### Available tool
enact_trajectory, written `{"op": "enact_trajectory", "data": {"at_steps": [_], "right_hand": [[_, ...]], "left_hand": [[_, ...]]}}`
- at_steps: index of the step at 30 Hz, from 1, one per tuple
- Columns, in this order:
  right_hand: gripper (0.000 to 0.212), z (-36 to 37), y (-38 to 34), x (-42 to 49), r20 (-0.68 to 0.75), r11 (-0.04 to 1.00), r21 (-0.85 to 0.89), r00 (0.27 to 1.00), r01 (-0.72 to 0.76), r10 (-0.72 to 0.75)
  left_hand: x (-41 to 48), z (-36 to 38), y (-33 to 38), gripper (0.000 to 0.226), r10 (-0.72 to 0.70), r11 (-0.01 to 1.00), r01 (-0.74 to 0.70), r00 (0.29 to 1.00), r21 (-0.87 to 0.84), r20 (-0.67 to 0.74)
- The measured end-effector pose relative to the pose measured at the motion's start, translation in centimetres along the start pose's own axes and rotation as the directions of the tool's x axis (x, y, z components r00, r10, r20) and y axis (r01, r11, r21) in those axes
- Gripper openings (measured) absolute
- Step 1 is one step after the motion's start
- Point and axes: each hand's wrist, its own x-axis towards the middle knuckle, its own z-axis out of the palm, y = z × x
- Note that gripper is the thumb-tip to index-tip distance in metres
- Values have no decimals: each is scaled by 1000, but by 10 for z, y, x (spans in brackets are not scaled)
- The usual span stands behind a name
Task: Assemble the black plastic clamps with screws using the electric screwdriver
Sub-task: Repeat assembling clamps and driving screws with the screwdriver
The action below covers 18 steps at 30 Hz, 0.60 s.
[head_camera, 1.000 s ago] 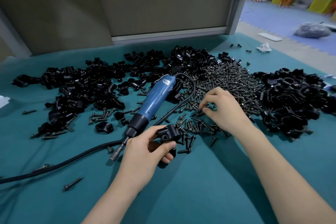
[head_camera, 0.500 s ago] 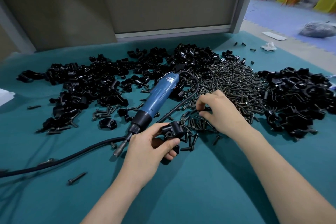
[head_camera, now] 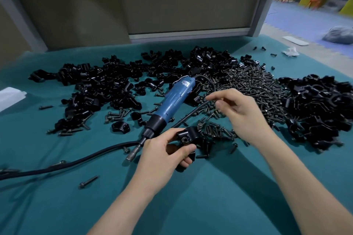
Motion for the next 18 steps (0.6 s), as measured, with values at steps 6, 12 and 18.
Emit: {"op": "enact_trajectory", "data": {"at_steps": [6, 12, 18], "right_hand": [[24, 17, -36, -16, 83, 934, 349, 990, 77, -113], [17, 27, -34, -21, 192, 976, 57, 957, 212, -219], [12, 27, -32, -22, 225, 957, 32, 931, 287, -287]], "left_hand": [[2, 2, 0, 26, 7, 1000, -7, 1000, -15, -20], [2, 1, 1, 27, 33, 999, -32, 999, 23, -20], [3, 1, -1, 23, 57, 997, -56, 998, 45, -12]]}}
